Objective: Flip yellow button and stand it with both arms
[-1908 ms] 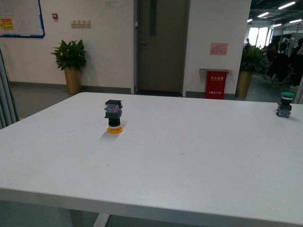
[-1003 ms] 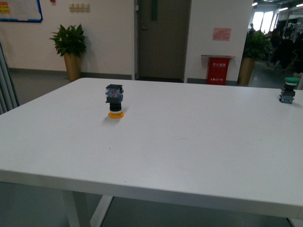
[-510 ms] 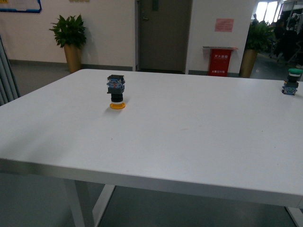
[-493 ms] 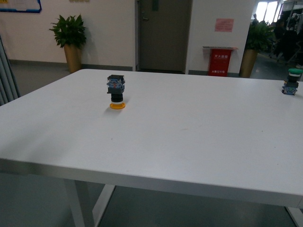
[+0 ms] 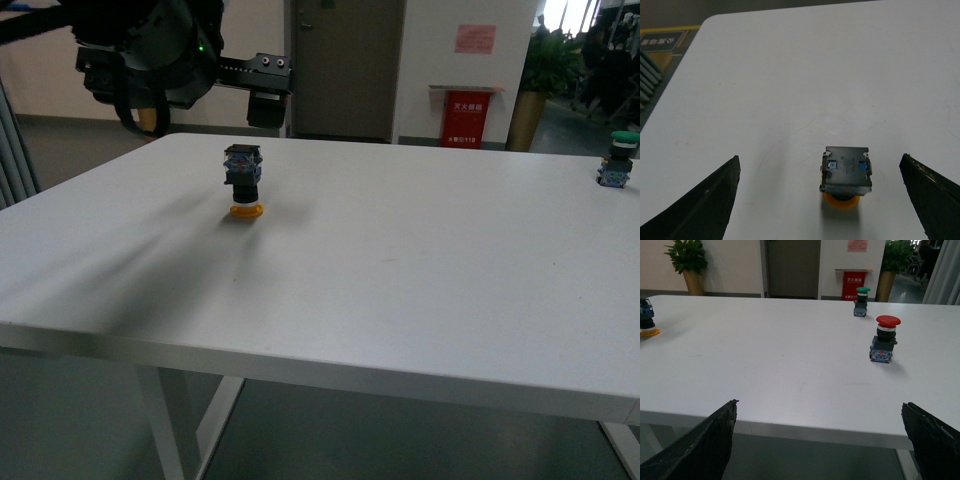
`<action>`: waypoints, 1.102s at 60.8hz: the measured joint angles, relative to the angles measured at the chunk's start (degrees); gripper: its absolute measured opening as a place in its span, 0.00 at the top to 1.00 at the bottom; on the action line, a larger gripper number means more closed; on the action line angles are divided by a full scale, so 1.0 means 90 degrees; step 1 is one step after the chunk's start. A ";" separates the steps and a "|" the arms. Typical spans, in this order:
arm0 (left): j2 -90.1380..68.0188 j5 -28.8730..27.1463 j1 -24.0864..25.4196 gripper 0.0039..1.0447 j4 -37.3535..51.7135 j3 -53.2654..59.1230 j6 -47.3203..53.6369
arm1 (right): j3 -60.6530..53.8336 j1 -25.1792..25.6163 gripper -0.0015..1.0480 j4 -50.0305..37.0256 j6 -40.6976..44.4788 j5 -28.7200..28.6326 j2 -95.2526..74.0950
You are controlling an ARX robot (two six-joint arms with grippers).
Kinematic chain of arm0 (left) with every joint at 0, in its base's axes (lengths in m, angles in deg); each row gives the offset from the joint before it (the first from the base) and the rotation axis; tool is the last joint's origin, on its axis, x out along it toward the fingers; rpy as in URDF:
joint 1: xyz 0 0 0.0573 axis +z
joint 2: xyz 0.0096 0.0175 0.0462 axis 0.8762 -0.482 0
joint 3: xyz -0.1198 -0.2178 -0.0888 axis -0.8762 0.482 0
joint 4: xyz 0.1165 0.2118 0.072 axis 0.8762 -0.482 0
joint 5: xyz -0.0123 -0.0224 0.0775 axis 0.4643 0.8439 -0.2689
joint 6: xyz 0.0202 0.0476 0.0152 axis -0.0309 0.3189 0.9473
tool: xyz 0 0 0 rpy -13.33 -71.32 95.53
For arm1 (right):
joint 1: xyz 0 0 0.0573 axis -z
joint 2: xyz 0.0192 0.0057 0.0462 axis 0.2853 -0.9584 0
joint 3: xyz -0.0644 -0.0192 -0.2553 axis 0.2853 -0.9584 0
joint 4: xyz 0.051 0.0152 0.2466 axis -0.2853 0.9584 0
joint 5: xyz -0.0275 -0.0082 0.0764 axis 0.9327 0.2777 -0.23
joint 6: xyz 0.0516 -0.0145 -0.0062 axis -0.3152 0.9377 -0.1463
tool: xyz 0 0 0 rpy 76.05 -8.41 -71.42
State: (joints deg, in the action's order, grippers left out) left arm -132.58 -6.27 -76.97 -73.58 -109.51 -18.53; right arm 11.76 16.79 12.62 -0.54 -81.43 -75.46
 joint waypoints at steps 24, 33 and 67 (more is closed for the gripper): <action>-0.0918 0.0063 -0.0058 0.06 -0.0464 -0.0850 -0.0328 | 0.0000 0.0000 0.07 0.0000 0.0000 -0.0002 0.0000; -0.1003 0.0073 -0.0097 0.06 -0.0493 -0.0954 -0.0345 | 0.0000 0.0000 0.07 0.0000 0.0000 0.0000 0.0000; -0.1049 0.0160 -0.0085 0.66 -0.0522 -0.0967 -0.0474 | 0.0000 0.0000 0.07 0.0000 0.0000 -0.0002 0.0000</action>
State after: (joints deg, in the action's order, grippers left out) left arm -142.02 -4.83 -77.74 -78.28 -118.21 -22.79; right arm 11.76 16.79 12.62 -0.54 -81.45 -75.46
